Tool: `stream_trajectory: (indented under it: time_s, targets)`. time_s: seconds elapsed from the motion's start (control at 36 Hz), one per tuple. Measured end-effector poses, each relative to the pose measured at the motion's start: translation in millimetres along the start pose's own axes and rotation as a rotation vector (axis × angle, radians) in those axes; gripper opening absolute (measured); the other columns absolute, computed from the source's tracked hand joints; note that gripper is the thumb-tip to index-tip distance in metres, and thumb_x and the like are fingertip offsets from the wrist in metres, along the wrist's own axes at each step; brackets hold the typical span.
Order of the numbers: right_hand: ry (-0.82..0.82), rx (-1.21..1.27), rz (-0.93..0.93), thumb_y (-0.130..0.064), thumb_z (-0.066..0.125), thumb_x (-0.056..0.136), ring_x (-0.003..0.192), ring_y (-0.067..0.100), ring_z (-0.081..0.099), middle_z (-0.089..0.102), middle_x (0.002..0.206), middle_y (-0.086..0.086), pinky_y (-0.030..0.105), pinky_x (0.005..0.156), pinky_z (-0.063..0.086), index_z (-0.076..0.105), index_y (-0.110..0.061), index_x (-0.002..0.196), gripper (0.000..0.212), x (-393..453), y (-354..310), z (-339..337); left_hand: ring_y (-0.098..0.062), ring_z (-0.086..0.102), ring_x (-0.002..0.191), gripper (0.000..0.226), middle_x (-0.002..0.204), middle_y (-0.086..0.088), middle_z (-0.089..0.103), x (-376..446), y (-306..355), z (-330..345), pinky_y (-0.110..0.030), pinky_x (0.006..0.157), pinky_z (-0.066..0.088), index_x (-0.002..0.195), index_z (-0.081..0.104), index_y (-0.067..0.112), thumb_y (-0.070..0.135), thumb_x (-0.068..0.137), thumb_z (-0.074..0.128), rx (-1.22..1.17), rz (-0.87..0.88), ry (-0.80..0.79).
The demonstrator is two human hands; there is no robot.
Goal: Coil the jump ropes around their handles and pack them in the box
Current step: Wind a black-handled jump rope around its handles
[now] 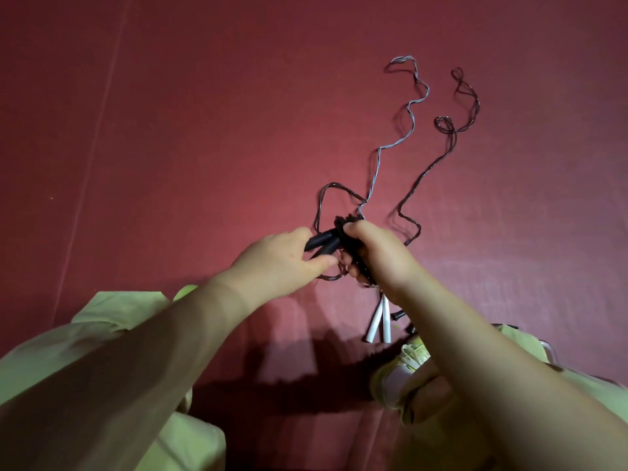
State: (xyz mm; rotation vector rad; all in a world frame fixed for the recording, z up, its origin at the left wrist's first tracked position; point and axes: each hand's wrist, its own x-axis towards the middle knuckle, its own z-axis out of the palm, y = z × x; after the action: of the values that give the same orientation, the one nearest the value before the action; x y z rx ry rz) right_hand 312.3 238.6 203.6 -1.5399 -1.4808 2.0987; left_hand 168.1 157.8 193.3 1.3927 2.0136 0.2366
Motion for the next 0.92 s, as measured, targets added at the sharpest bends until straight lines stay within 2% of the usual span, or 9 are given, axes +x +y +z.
stream_trajectory:
  time_s: [0.11,0.19,0.28,0.36,0.47,0.61,0.69,0.81,0.92]
  targets:
    - [-0.013,-0.001,-0.108,-0.026,0.050,0.079,0.041,0.014,0.037,0.042,0.054,0.007,0.017,0.038,0.029,0.049,-0.005,0.072,0.021,-0.1,-1.7,1.1,-0.011,0.048,0.062,0.032,0.068,0.010,0.051,2.7,0.5,-8.2,-0.029,0.058,0.034,0.070,0.046,0.028,0.049,0.074,0.069,-0.280,-0.019,-0.136]
    - [-0.050,-0.024,-0.196,-0.029,0.045,0.069,0.041,0.011,0.035,0.042,0.049,0.001,0.019,0.041,0.029,0.051,-0.004,0.073,0.026,1.6,-1.8,-2.8,-0.003,0.046,0.052,0.032,0.057,0.015,0.050,4.5,1.2,-12.3,-0.022,0.057,0.034,0.068,0.050,0.025,0.046,0.073,0.074,-0.450,-0.023,-0.227]
    - [-0.120,0.020,-0.265,-0.032,0.051,0.063,0.046,0.013,0.039,0.045,0.052,0.004,0.022,0.047,0.033,0.055,0.003,0.080,0.040,4.8,-0.7,-6.5,-0.015,0.060,0.073,0.035,0.079,0.001,0.066,1.3,1.3,-18.0,-0.026,0.074,0.046,0.085,0.062,0.019,0.050,0.072,0.071,-0.858,-0.092,-0.473]
    - [-0.194,0.058,-0.279,-0.043,0.052,0.053,0.049,0.016,0.041,0.049,0.054,0.004,0.026,0.051,0.034,0.052,0.001,0.079,0.050,6.5,-0.1,-7.2,-0.026,0.068,0.082,0.065,0.092,-0.015,0.070,-3.0,2.3,-25.7,-0.032,0.073,0.056,0.097,0.067,0.009,0.063,0.073,0.040,-1.087,-0.167,-0.732]
    - [-0.301,0.095,-0.281,-0.043,0.053,0.057,0.052,0.018,0.043,0.053,0.055,0.003,0.031,0.056,0.033,0.052,0.000,0.083,0.050,5.7,-2.4,-8.6,-0.021,0.056,0.057,0.075,0.066,-0.005,0.058,-4.2,0.8,-27.4,-0.036,0.068,0.051,0.081,0.069,0.010,0.073,0.079,0.029,-1.210,-0.144,-0.874]
    - [-0.382,0.072,-0.252,-0.032,0.052,0.082,0.050,0.014,0.041,0.056,0.065,0.001,0.022,0.045,0.031,0.054,-0.003,0.086,0.029,-1.1,-8.6,-16.1,-0.014,0.037,0.043,0.064,0.053,0.001,0.042,-2.9,1.4,-28.9,-0.031,0.058,0.030,0.069,0.060,0.013,0.069,0.074,0.030,-1.196,-0.167,-0.783]
    - [-0.378,0.046,-0.209,-0.030,0.051,0.085,0.047,0.009,0.040,0.055,0.064,-0.001,0.019,0.041,0.029,0.052,-0.008,0.081,0.023,0.1,-6.5,-20.0,-0.016,0.037,0.042,0.063,0.052,-0.001,0.042,-1.4,-0.4,-22.5,-0.030,0.054,0.031,0.072,0.055,0.011,0.067,0.083,0.029,-1.056,-0.184,-0.662]
    - [-0.304,-0.066,-0.171,-0.031,0.055,0.094,0.042,0.008,0.037,0.046,0.068,0.009,0.019,0.039,0.027,0.048,-0.012,0.078,0.026,3.2,-0.5,-16.5,-0.016,0.039,0.038,0.063,0.048,-0.001,0.045,-1.1,2.0,-14.3,-0.026,0.049,0.034,0.073,0.053,0.008,0.058,0.098,0.024,-0.915,-0.204,-0.461]
    - [-0.203,-0.208,-0.151,-0.029,0.046,0.102,0.038,0.009,0.027,0.043,0.051,-0.007,0.021,0.040,0.022,0.043,-0.013,0.071,0.035,3.7,1.3,-10.8,-0.017,0.040,0.040,0.064,0.047,0.002,0.046,2.2,2.5,-0.2,-0.029,0.050,0.036,0.074,0.054,0.009,0.061,0.096,0.026,-0.774,-0.216,-0.293]
